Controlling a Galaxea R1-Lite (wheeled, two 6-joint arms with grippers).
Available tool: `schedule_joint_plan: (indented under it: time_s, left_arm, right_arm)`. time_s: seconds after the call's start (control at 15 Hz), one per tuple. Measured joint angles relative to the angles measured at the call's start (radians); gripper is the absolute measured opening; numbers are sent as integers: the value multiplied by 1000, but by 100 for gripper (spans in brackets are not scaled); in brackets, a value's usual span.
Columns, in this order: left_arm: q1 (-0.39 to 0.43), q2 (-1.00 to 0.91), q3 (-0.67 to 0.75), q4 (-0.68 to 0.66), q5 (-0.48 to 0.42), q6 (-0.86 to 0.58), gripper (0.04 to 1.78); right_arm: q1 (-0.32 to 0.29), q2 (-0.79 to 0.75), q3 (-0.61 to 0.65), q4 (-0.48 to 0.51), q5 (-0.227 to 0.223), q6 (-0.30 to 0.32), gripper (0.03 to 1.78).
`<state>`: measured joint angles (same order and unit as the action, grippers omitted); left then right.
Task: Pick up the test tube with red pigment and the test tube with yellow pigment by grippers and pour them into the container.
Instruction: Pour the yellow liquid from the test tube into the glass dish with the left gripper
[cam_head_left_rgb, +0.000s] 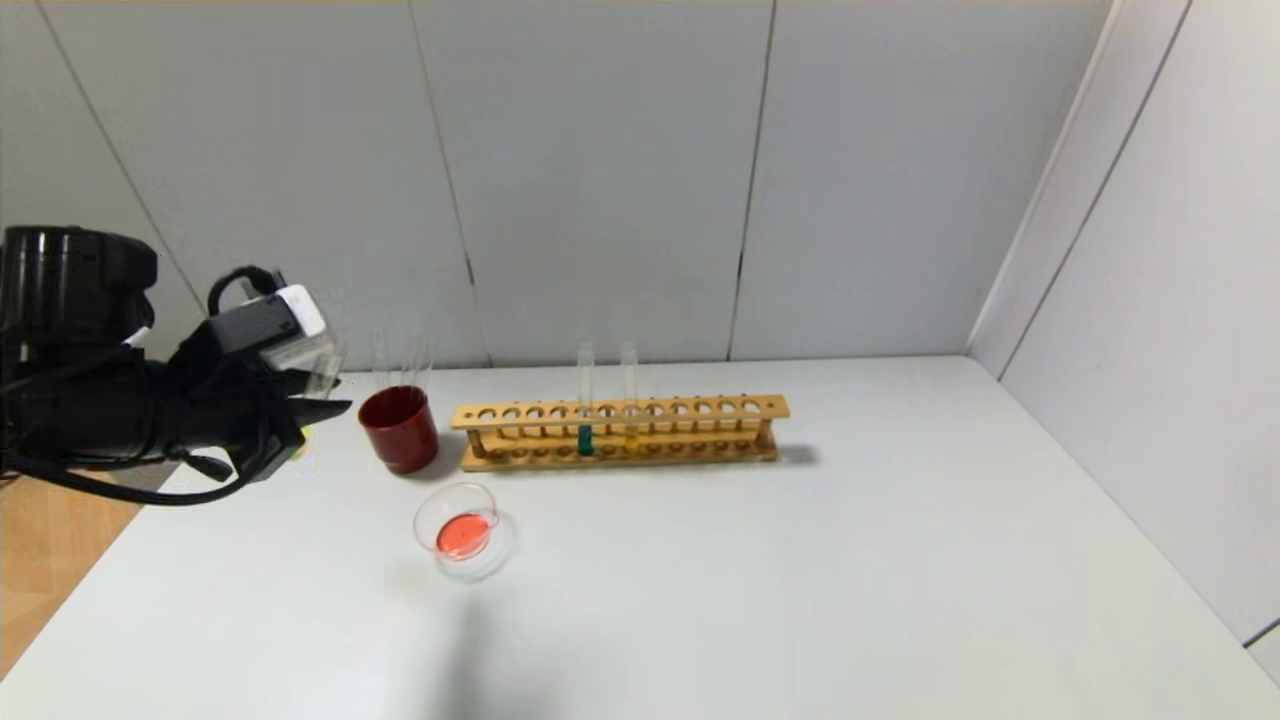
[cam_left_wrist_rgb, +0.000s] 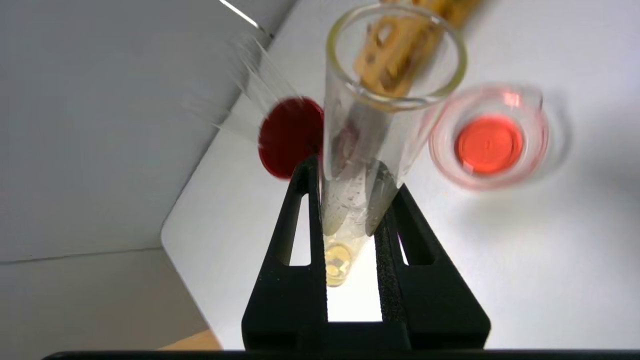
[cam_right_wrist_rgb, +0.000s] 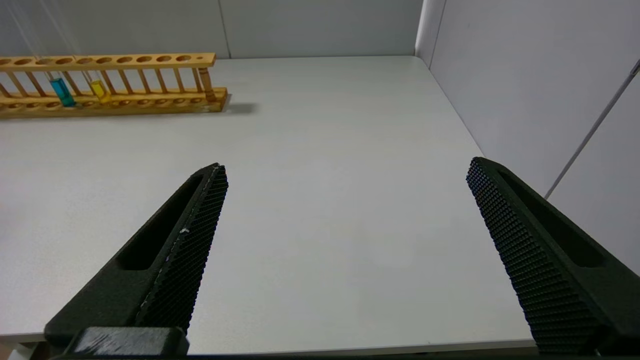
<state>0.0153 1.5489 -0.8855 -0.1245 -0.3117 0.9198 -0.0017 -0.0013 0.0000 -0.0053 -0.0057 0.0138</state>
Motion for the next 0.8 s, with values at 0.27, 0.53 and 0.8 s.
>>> schedule_joint_plan:
  time_s: [0.27, 0.53, 0.8]
  left_arm:
    - [-6, 66, 49, -7, 103, 110, 32]
    - [-17, 115, 96, -8, 272, 311, 32]
    - [-97, 175, 120, -9, 428, 357, 32]
  right_arm:
    - [0, 0, 0, 0, 0, 0, 175]
    - [0, 0, 0, 0, 0, 0, 175]
    - [0, 0, 0, 0, 0, 0, 175]
